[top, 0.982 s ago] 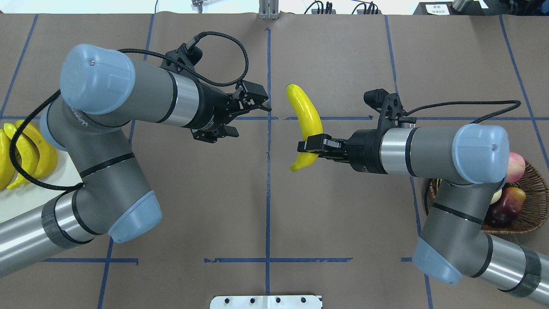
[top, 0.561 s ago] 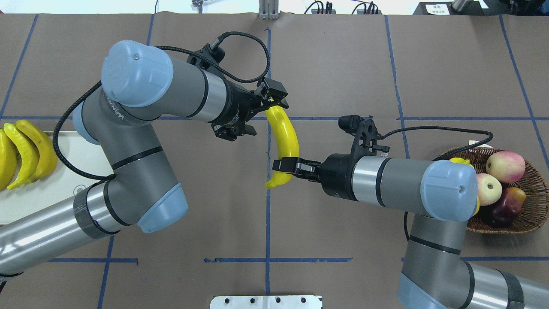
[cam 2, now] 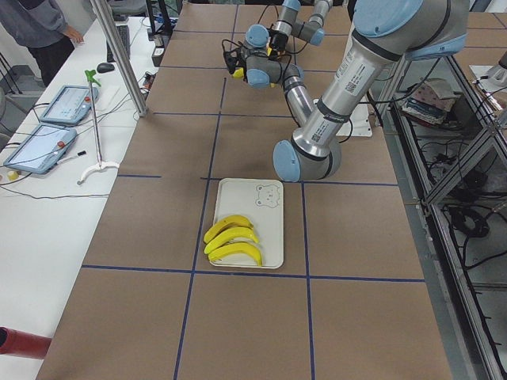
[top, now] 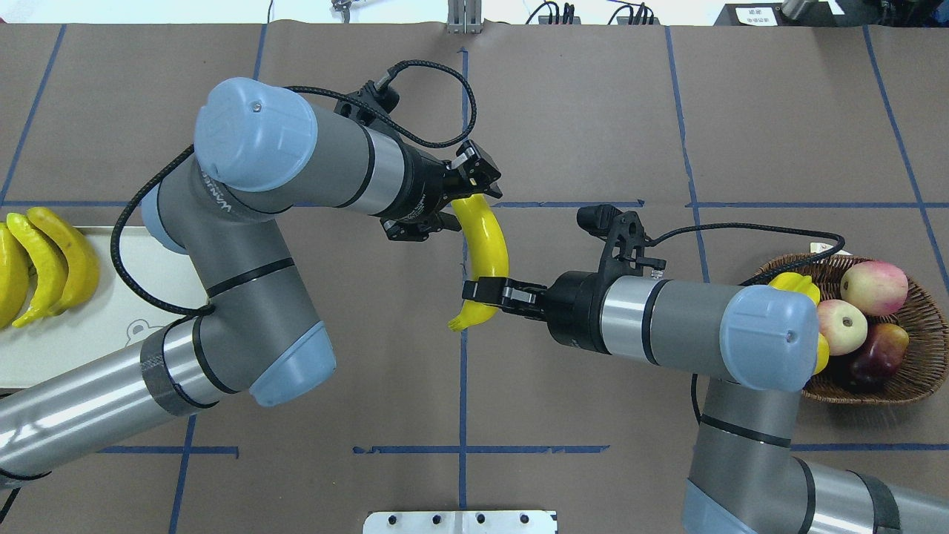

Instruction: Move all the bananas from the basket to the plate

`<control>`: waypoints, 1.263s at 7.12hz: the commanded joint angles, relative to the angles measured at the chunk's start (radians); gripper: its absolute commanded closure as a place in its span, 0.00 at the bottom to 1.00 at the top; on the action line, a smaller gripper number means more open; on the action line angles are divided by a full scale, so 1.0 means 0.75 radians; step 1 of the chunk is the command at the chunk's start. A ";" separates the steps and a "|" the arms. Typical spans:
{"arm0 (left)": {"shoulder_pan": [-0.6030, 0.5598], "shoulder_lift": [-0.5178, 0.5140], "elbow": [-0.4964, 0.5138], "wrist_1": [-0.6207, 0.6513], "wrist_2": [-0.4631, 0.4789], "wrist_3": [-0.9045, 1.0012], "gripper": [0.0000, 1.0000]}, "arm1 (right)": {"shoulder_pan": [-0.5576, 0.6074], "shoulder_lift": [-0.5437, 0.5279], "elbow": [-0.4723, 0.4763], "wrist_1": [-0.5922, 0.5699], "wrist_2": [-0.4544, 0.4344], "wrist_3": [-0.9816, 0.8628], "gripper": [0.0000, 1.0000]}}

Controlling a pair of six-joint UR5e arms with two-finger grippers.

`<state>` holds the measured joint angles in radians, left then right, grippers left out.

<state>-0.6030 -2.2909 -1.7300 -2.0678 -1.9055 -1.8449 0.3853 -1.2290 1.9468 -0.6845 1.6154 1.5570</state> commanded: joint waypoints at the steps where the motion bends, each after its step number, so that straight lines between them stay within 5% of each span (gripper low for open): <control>1: 0.000 -0.001 0.000 0.000 0.002 -0.001 0.70 | 0.000 0.000 0.002 -0.002 0.000 0.000 0.98; 2: 0.000 0.001 0.000 0.000 0.000 -0.005 0.90 | 0.000 0.002 0.002 -0.002 0.000 0.000 0.97; 3: 0.000 0.003 -0.002 0.004 0.000 -0.023 1.00 | 0.000 0.009 -0.002 -0.002 0.002 -0.002 0.87; 4: 0.000 0.005 -0.009 0.008 0.000 -0.025 1.00 | 0.000 0.009 -0.002 -0.004 0.000 0.000 0.28; 5: 0.000 0.007 -0.009 0.010 0.000 -0.025 1.00 | 0.000 0.009 -0.002 -0.010 0.002 -0.002 0.00; 9: 0.000 0.070 -0.017 0.022 0.007 -0.003 1.00 | 0.012 -0.006 0.010 -0.197 0.024 -0.008 0.00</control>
<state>-0.6037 -2.2586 -1.7397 -2.0531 -1.9013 -1.8515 0.3913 -1.2302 1.9489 -0.7801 1.6303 1.5525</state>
